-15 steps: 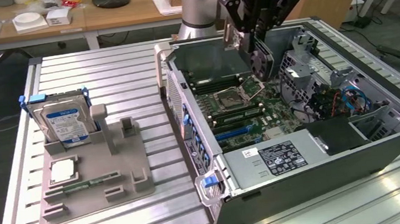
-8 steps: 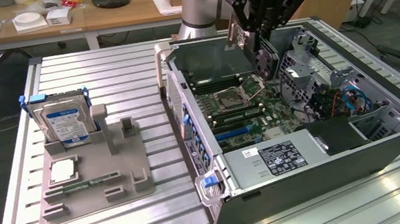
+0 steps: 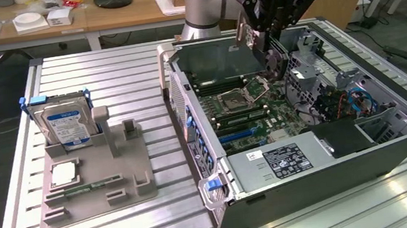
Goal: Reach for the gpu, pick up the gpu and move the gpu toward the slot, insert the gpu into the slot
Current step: 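Pick up the gpu and move the gpu toward the slot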
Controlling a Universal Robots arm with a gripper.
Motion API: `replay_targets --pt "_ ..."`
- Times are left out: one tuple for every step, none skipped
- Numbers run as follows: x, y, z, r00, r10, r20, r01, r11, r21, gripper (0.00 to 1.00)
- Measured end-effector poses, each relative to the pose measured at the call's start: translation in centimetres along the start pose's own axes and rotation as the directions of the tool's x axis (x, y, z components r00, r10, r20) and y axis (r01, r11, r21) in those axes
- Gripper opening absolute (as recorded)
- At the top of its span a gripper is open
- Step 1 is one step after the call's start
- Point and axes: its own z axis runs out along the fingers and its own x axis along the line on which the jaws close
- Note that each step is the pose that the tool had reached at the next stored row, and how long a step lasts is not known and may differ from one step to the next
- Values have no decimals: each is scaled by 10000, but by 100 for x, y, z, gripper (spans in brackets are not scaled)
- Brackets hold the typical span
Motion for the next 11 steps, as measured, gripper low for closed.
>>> replay_targets --pt "-13 0 0 10000 0 0 0 10000 0 26" --pt "-24 0 0 10000 0 0 0 10000 1 26" --pt "-35 1 0 10000 0 0 0 10000 1 26" --pt "-45 1 1 10000 0 0 0 10000 1 26" --pt "-56 1 1 10000 -1 0 1 10000 1 26" --pt "-66 2 1 10000 0 0 0 10000 1 26" --pt "-76 2 1 10000 1 0 -1 10000 1 26" --pt "-88 2 1 10000 1 0 -1 10000 1 26" --pt "-99 2 1 10000 1 0 -1 10000 0 26" --pt "-111 3 2 10000 1 0 -1 10000 0 26" --pt "-123 3 1 10000 1 0 -1 10000 2 26"
